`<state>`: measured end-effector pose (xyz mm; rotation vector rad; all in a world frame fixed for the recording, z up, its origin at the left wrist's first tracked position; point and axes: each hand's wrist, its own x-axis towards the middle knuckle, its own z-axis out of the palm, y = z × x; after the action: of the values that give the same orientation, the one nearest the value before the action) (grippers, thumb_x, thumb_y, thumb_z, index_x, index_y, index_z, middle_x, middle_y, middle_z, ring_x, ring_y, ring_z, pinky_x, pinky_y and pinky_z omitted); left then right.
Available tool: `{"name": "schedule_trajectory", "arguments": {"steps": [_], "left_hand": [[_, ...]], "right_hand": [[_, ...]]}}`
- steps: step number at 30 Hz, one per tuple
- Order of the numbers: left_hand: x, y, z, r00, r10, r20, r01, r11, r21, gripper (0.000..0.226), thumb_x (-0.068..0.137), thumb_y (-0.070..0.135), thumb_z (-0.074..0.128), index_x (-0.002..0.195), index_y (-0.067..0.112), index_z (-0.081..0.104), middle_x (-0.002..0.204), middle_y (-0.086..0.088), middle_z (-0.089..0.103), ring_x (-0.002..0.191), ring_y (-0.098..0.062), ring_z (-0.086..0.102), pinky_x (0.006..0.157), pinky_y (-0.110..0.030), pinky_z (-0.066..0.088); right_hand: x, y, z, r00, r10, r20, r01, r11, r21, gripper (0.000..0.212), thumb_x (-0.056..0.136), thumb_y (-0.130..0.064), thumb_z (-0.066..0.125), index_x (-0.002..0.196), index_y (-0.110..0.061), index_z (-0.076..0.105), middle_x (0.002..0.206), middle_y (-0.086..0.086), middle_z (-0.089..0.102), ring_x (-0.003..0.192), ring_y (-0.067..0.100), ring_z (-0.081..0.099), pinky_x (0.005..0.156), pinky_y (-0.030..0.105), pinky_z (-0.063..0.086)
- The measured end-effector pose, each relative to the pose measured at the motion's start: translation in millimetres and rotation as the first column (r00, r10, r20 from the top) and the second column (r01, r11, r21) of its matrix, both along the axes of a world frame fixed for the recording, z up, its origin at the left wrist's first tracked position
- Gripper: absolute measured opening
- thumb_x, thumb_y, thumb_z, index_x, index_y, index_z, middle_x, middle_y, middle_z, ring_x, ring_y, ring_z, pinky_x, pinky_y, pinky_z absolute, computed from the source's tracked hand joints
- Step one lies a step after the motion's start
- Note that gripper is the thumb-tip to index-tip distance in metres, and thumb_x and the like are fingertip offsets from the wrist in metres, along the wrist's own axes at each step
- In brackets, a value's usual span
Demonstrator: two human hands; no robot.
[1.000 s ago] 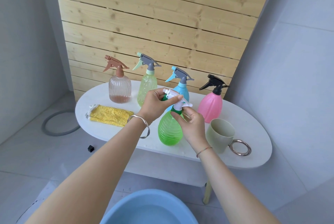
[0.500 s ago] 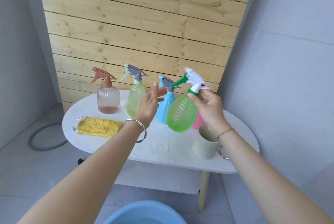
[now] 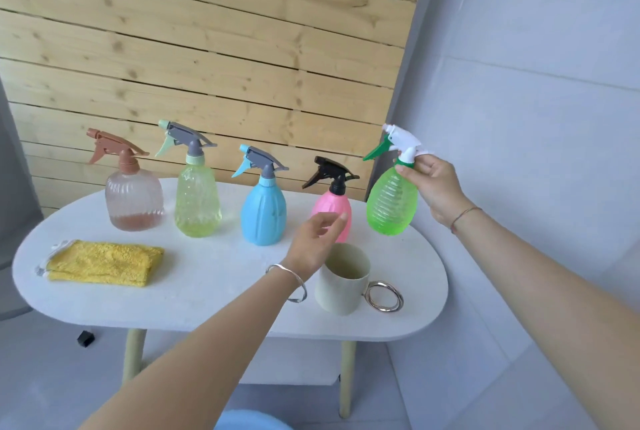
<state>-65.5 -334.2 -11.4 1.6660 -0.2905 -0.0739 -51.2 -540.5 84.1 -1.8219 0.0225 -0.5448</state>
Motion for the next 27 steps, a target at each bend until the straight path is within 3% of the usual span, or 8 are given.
{"name": "schedule_trajectory", "arguments": {"steps": [3, 7, 11, 15, 19, 22, 24, 27], "left_hand": [[0, -9, -16, 1.000, 0.007, 0.015, -0.007, 1.000, 0.021, 0.043, 0.091, 0.042, 0.061, 0.122, 0.014, 0.061, 0.120, 0.004, 0.062, 0.111, -0.014, 0.057, 0.088, -0.019, 0.040], [4, -18, -25, 1.000, 0.010, 0.026, -0.010, 1.000, 0.006, 0.042, 0.089, 0.039, 0.065, 0.122, 0.014, 0.061, 0.119, 0.005, 0.062, 0.109, -0.011, 0.058, 0.076, -0.003, 0.040], [5, -24, -30, 0.998, 0.031, 0.058, -0.029, 0.999, -0.028, 0.033, 0.089, 0.034, 0.066, 0.116, 0.016, 0.063, 0.110, 0.009, 0.064, 0.100, -0.006, 0.060, 0.072, 0.001, 0.040], [6, -25, -33, 0.998, 0.028, 0.047, -0.025, 0.998, -0.064, 0.024, 0.092, 0.035, 0.061, 0.106, 0.016, 0.067, 0.101, 0.007, 0.068, 0.093, -0.002, 0.060, 0.073, 0.002, 0.037], [7, -24, -36, 1.000, 0.018, 0.007, -0.017, 0.995, -0.098, 0.026, 0.094, 0.037, 0.058, 0.099, 0.014, 0.069, 0.098, -0.001, 0.070, 0.084, -0.002, 0.058, 0.073, -0.001, 0.038], [5, -26, -37, 1.000, 0.007, -0.015, -0.009, 0.993, -0.117, 0.029, 0.094, 0.037, 0.058, 0.098, 0.011, 0.069, 0.093, 0.000, 0.069, 0.081, -0.001, 0.057, 0.071, -0.002, 0.039], [4, -27, -35, 1.000, 0.008, -0.019, -0.010, 0.993, -0.120, 0.029, 0.094, 0.036, 0.058, 0.096, 0.009, 0.069, 0.085, 0.004, 0.066, 0.077, -0.001, 0.056, 0.069, -0.002, 0.039], [3, -27, -34, 1.000, 0.015, -0.024, -0.017, 0.993, -0.116, 0.031, 0.095, 0.036, 0.056, 0.096, 0.008, 0.069, 0.079, 0.008, 0.062, 0.070, 0.004, 0.053, 0.064, -0.001, 0.037]], "right_hand": [[10, -18, -31, 0.997, -0.024, -0.071, 0.025, 1.000, 0.014, 0.021, 0.085, 0.001, 0.065, 0.105, 0.008, 0.061, 0.094, 0.007, 0.066, 0.074, 0.003, 0.061, 0.078, 0.018, 0.050], [27, -33, -62, 0.991, -0.007, -0.135, 0.014, 0.999, 0.051, 0.012, 0.085, 0.001, 0.065, 0.095, -0.004, 0.064, 0.096, 0.006, 0.068, 0.088, 0.016, 0.060, 0.090, 0.032, 0.048], [33, -34, -77, 0.988, 0.014, -0.152, 0.000, 0.996, 0.095, 0.017, 0.088, 0.001, 0.061, 0.105, -0.003, 0.063, 0.107, 0.009, 0.065, 0.092, 0.012, 0.059, 0.078, 0.012, 0.049], [40, -38, -84, 0.985, 0.034, -0.170, -0.019, 0.996, 0.086, 0.020, 0.089, 0.000, 0.060, 0.107, -0.007, 0.062, 0.115, 0.011, 0.065, 0.098, 0.012, 0.058, 0.079, 0.010, 0.047], [36, -39, -92, 0.986, 0.034, -0.161, -0.022, 0.997, 0.078, 0.030, 0.089, -0.006, 0.063, 0.117, -0.014, 0.059, 0.120, -0.003, 0.061, 0.106, 0.005, 0.053, 0.078, 0.003, 0.043], [32, -39, -114, 0.975, -0.026, -0.220, 0.038, 0.998, 0.049, 0.060, 0.075, -0.022, 0.080, 0.128, -0.020, 0.052, 0.126, -0.010, 0.056, 0.117, 0.006, 0.050, 0.097, 0.024, 0.042], [30, -36, -129, 0.967, -0.054, -0.249, 0.066, 0.997, 0.041, 0.065, 0.067, -0.023, 0.085, 0.123, -0.021, 0.052, 0.118, -0.004, 0.063, 0.109, 0.014, 0.059, 0.099, 0.039, 0.047], [27, -32, -139, 0.967, -0.098, -0.234, 0.103, 0.995, 0.011, 0.065, 0.069, -0.019, 0.084, 0.124, -0.017, 0.051, 0.113, 0.000, 0.064, 0.105, 0.019, 0.061, 0.097, 0.040, 0.048]]}}
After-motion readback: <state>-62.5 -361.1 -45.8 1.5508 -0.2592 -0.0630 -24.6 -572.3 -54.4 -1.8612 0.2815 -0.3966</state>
